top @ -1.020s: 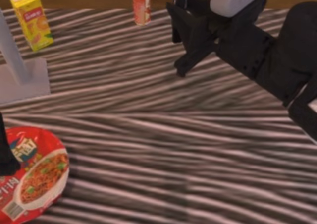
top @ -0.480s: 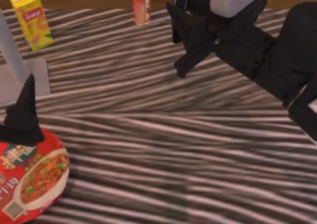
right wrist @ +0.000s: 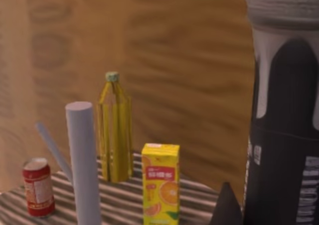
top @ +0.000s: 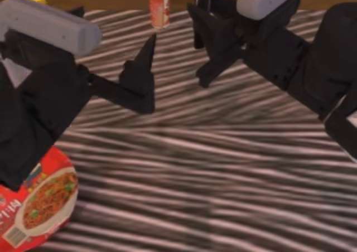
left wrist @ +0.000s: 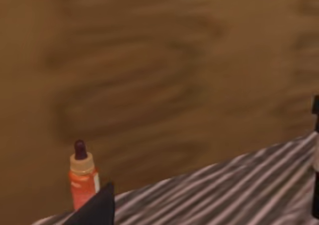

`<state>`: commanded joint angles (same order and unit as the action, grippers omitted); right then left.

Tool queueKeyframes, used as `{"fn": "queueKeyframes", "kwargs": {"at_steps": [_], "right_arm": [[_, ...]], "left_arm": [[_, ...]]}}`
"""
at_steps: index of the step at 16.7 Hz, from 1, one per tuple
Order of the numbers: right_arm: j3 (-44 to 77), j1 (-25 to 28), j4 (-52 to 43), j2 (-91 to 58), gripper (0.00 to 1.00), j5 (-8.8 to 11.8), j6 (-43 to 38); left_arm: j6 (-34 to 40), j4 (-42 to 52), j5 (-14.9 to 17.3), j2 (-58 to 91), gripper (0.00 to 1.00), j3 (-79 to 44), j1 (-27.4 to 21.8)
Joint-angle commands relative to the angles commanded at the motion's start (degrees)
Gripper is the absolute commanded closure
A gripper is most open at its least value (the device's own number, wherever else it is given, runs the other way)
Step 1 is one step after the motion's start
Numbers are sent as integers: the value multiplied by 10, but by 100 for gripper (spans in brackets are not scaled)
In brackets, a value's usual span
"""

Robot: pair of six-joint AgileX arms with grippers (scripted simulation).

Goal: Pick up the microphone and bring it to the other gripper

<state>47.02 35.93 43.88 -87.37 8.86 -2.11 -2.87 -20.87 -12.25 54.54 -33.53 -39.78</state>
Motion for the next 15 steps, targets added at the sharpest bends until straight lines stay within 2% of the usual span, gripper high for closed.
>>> {"fn": "queueKeyframes", "kwargs": {"at_steps": [3, 5, 11, 15], "right_arm": [[0, 0, 0, 0, 100, 0, 0], [0, 0, 0, 0, 100, 0, 0], [0, 0, 0, 0, 100, 0, 0], [0, 0, 0, 0, 100, 0, 0]], "left_arm": [[-4, -29, -16, 69, 0, -46, -51], [-5, -38, -20, 87, 0, -59, -66], [-5, -40, -17, 95, 0, -66, -63], [-6, -64, -2, 185, 0, -132, -50]]}}
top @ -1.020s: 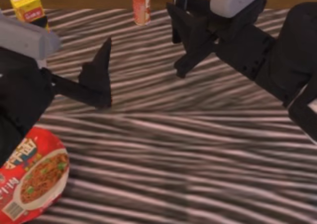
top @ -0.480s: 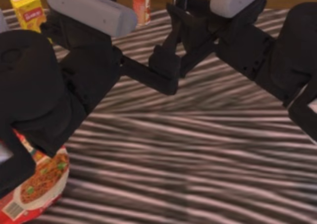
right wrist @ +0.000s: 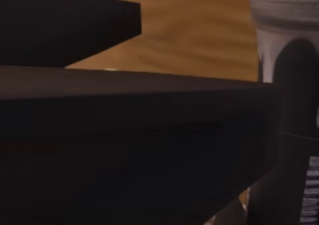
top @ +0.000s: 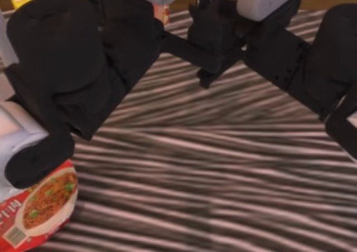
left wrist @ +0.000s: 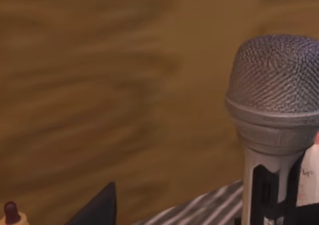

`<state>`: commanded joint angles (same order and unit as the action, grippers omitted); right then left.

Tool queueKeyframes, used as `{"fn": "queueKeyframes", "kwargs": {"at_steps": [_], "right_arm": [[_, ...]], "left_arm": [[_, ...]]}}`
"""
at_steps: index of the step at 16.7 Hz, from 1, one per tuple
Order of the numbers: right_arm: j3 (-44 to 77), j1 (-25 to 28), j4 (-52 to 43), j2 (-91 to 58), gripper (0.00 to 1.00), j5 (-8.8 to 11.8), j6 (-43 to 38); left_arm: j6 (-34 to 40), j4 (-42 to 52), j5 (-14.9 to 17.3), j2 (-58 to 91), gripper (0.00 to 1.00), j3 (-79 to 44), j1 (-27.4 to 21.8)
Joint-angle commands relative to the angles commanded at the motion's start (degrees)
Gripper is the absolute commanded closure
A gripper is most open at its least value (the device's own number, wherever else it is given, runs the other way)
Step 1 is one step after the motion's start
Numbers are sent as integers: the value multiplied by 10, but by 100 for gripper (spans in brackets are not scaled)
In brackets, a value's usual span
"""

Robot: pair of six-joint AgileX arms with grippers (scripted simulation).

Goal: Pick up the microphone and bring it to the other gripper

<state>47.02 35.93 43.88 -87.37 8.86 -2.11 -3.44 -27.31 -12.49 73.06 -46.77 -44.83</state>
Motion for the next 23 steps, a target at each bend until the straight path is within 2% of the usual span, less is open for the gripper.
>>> {"fn": "queueKeyframes", "kwargs": {"at_steps": [5, 10, 23], "right_arm": [[0, 0, 0, 0, 100, 0, 0], [0, 0, 0, 0, 100, 0, 0], [0, 0, 0, 0, 100, 0, 0]], "left_arm": [[0, -32, 25, 126, 0, -91, 23], [0, -35, 29, 138, 0, -101, 27], [0, -35, 29, 138, 98, -101, 27]]}}
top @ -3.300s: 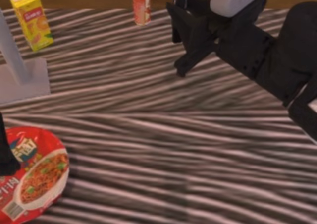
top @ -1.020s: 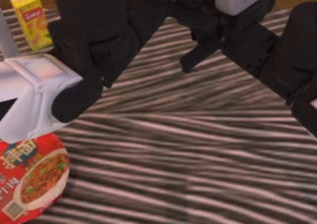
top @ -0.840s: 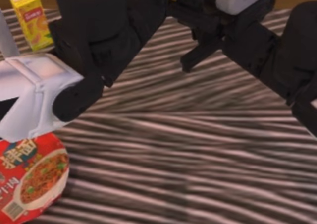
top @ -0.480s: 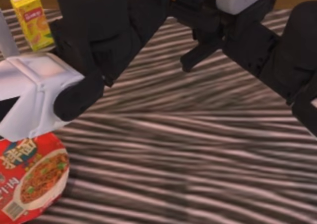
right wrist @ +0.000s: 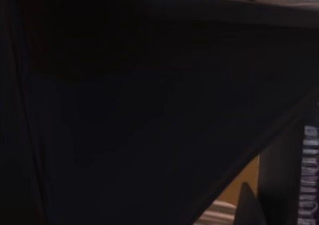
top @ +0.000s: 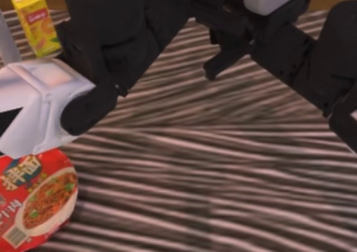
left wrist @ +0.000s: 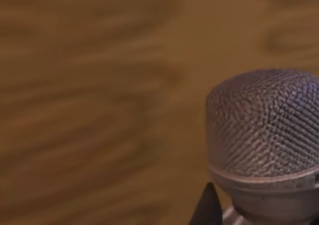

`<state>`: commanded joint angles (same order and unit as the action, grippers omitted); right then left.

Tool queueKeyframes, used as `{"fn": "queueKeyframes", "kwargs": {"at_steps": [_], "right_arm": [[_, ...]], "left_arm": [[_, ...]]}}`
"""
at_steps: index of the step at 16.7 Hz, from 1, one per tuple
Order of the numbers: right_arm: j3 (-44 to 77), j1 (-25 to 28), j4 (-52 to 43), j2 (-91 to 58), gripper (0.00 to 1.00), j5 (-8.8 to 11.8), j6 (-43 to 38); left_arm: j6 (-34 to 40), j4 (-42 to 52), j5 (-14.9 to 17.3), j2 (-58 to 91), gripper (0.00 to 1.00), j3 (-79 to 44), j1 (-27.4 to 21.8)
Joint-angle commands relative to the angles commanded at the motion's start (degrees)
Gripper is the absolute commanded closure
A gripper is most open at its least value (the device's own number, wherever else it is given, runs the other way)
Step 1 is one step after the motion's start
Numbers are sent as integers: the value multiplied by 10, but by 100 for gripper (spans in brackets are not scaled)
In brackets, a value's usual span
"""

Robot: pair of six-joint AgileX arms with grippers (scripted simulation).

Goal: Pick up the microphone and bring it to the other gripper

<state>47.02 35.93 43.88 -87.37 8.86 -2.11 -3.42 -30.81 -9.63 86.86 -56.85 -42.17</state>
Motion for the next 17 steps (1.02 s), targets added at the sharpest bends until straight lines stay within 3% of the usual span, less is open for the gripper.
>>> {"fn": "queueKeyframes", "kwargs": {"at_steps": [9, 17], "right_arm": [[0, 0, 0, 0, 100, 0, 0], [0, 0, 0, 0, 40, 0, 0]], "left_arm": [[0, 0, 0, 0, 100, 0, 0], [0, 0, 0, 0, 100, 0, 0]]}}
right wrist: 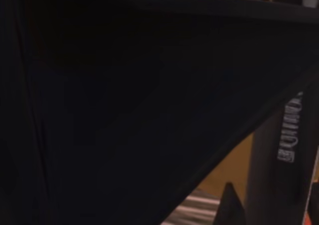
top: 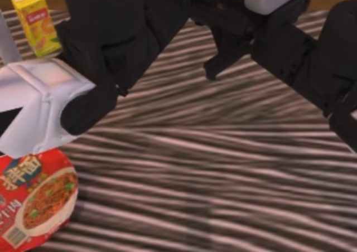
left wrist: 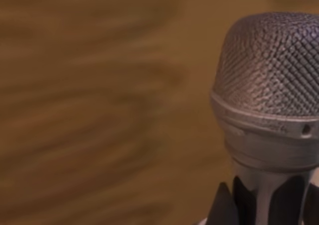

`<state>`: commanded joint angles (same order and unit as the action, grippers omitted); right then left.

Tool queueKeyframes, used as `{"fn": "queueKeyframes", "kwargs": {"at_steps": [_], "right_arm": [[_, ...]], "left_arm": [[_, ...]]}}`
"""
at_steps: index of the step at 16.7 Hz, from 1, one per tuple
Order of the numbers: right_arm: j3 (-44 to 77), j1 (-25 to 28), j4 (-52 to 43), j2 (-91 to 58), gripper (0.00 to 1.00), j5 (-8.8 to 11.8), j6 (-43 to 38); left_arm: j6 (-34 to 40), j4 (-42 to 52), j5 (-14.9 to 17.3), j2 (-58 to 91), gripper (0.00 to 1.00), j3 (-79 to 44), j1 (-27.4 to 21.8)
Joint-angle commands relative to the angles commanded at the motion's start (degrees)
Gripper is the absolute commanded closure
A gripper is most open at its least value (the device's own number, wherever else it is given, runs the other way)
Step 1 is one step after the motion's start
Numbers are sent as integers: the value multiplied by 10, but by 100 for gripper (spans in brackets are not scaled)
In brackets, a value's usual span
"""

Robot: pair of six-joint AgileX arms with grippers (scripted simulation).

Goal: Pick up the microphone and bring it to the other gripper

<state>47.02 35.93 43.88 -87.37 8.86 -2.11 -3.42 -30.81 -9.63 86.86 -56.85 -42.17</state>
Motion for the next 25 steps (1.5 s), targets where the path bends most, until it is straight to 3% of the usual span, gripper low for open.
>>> {"fn": "queueKeyframes", "kwargs": {"at_steps": [5, 6, 13, 14, 15, 25], "right_arm": [[0, 0, 0, 0, 2, 0, 0], [0, 0, 0, 0, 0, 0, 0], [0, 0, 0, 0, 0, 0, 0], [-1, -20, -3, -4, 0, -14, 5], [-3, -20, -4, -2, 0, -14, 5], [-139, -36, -29, 160, 0, 10, 4]], "left_arm": [[0, 0, 0, 0, 100, 0, 0], [0, 0, 0, 0, 100, 0, 0], [0, 0, 0, 0, 100, 0, 0], [-6, 1, -8, -8, 100, -5, -1], [-7, 1, -7, -9, 100, -4, 0], [-4, 12, 67, -77, 100, 54, 86]]}}
